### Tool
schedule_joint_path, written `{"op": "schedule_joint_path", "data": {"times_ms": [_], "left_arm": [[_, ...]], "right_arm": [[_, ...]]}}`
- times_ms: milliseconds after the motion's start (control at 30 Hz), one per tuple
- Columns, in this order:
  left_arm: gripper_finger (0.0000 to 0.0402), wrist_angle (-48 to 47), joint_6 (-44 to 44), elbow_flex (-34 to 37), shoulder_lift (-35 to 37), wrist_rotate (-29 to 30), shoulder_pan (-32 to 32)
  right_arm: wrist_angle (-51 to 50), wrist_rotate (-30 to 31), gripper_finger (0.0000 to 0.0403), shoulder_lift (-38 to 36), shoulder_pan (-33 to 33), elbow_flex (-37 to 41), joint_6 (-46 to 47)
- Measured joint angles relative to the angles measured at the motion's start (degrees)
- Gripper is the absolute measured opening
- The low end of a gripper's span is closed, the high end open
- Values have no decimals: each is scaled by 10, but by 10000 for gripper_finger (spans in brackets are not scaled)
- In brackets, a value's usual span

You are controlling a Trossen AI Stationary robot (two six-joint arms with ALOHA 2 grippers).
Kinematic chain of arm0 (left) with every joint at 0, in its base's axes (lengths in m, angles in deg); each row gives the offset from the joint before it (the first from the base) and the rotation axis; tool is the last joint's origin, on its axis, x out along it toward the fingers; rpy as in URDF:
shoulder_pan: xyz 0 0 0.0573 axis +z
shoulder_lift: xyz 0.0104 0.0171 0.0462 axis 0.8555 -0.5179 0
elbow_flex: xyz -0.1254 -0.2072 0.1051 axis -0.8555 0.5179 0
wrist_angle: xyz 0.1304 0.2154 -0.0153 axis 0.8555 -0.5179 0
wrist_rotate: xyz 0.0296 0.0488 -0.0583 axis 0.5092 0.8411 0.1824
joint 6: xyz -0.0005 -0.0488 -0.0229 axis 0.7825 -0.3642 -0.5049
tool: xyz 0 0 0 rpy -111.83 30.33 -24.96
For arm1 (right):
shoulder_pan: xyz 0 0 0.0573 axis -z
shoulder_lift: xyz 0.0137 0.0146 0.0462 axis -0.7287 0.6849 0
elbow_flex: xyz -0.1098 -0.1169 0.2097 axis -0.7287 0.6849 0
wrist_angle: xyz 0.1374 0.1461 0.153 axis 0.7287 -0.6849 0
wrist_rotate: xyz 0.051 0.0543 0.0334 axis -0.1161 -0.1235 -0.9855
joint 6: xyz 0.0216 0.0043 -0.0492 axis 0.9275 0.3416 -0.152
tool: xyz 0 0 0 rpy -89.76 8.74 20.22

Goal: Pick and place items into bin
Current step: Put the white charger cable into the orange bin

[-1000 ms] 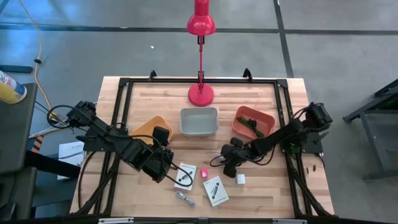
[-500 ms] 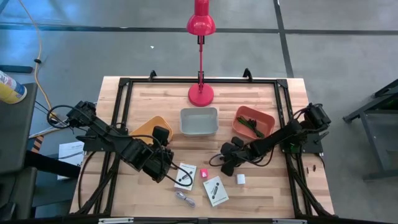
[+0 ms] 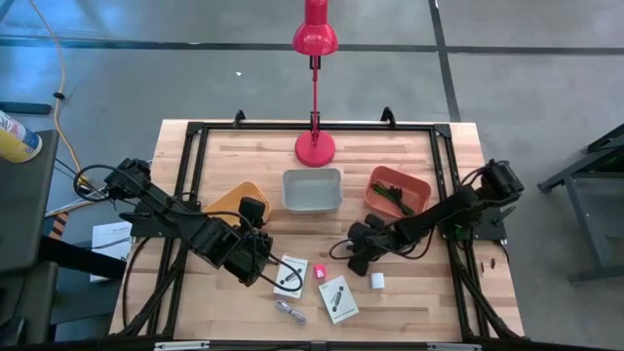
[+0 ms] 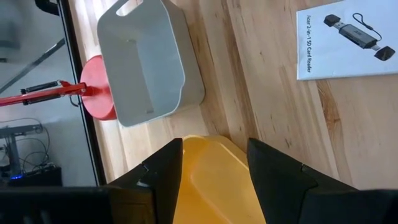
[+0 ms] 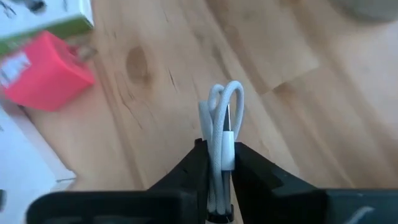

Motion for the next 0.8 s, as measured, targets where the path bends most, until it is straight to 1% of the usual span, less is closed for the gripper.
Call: {"op": "schedule_joint_path", "data": {"times_ms": [100,200,333,467,667,800], "left_arm": [[163,1,0,0,0,5,0],[159,2,0,0,0,10,0],[154,2,0,0,0,12,0],[155,2,0,0,0,16,0],[150,3,0,0,0,21,0],[146,10,1,0,0,35,0]], "right_arm": [[-26,13,34,-30,0,0,-7],[-48,23,33,-69,0,0,-14],[-121,50,35,-136,0,0,-11],[-231,91,50,-221,0,0,12],[-430,154,33,-349,5,0,61],[-525,182,36,-404,31,0,94]]}}
